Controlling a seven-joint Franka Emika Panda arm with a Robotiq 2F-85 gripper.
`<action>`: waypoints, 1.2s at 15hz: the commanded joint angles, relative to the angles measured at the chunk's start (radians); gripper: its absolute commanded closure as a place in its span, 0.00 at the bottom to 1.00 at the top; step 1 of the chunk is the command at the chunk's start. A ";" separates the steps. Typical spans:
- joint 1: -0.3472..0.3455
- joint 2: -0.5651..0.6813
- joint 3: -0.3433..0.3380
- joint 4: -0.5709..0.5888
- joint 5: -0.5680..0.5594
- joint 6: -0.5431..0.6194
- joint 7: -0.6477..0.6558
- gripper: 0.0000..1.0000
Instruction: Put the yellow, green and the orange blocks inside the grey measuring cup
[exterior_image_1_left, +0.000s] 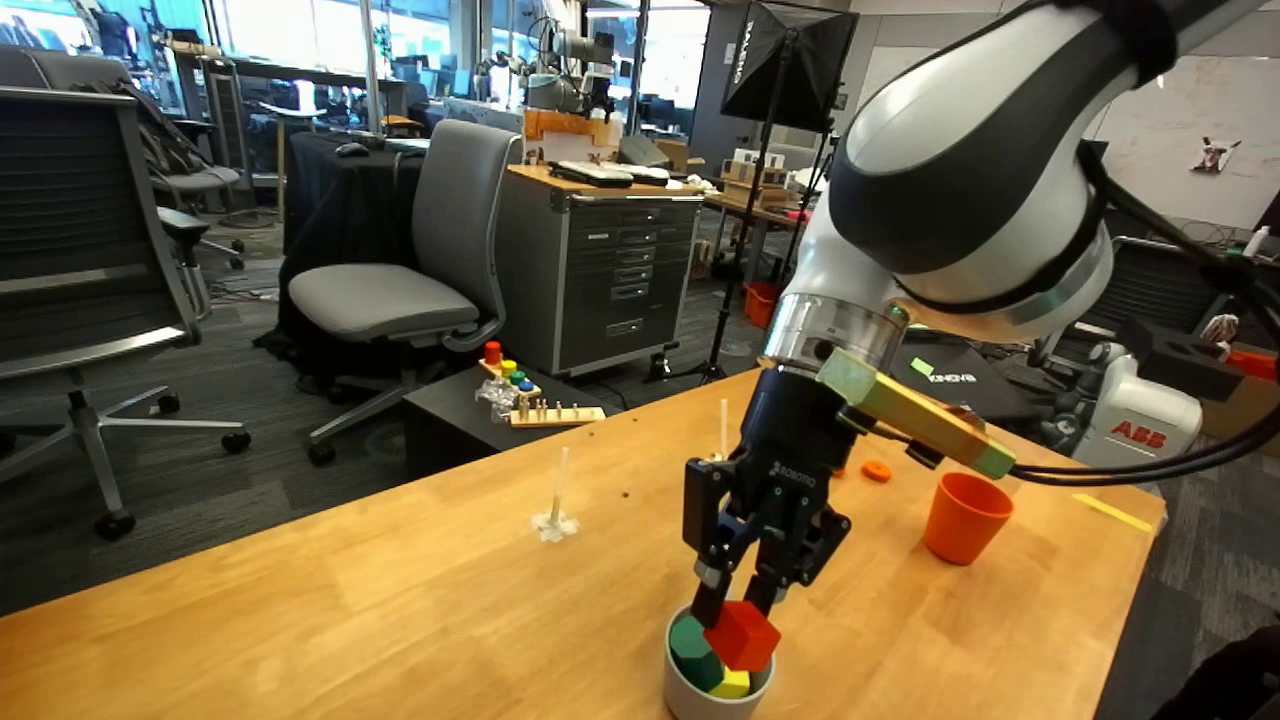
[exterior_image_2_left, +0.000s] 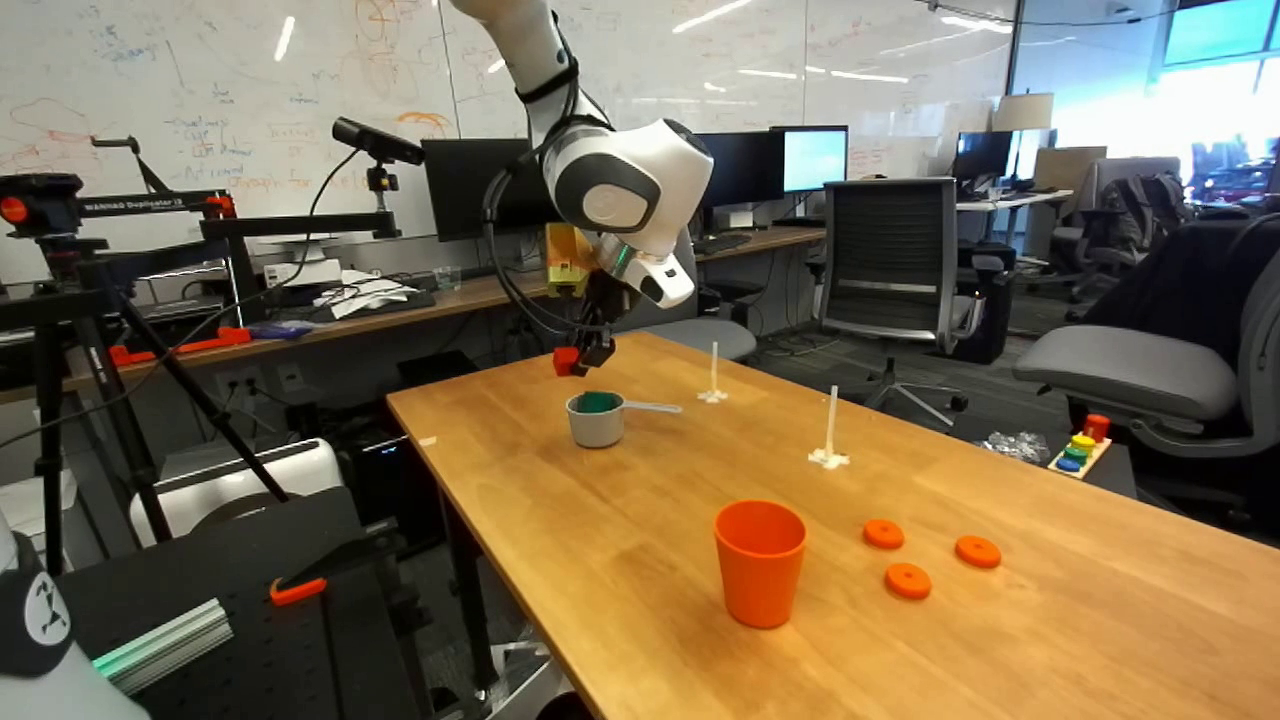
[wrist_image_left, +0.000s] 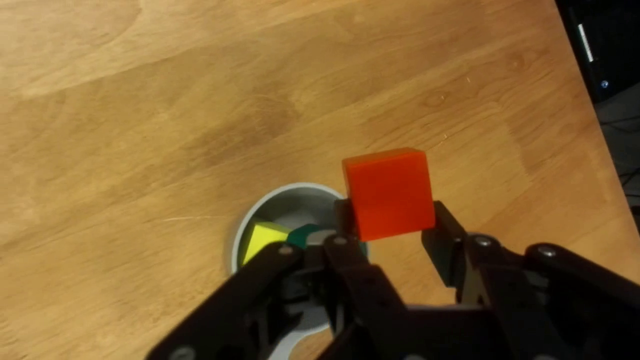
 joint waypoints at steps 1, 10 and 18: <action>0.032 -0.040 -0.043 -0.060 0.008 0.073 0.000 0.86; 0.050 -0.019 -0.059 -0.085 -0.011 0.200 0.013 0.34; 0.040 -0.001 -0.048 -0.069 -0.022 0.171 0.006 0.00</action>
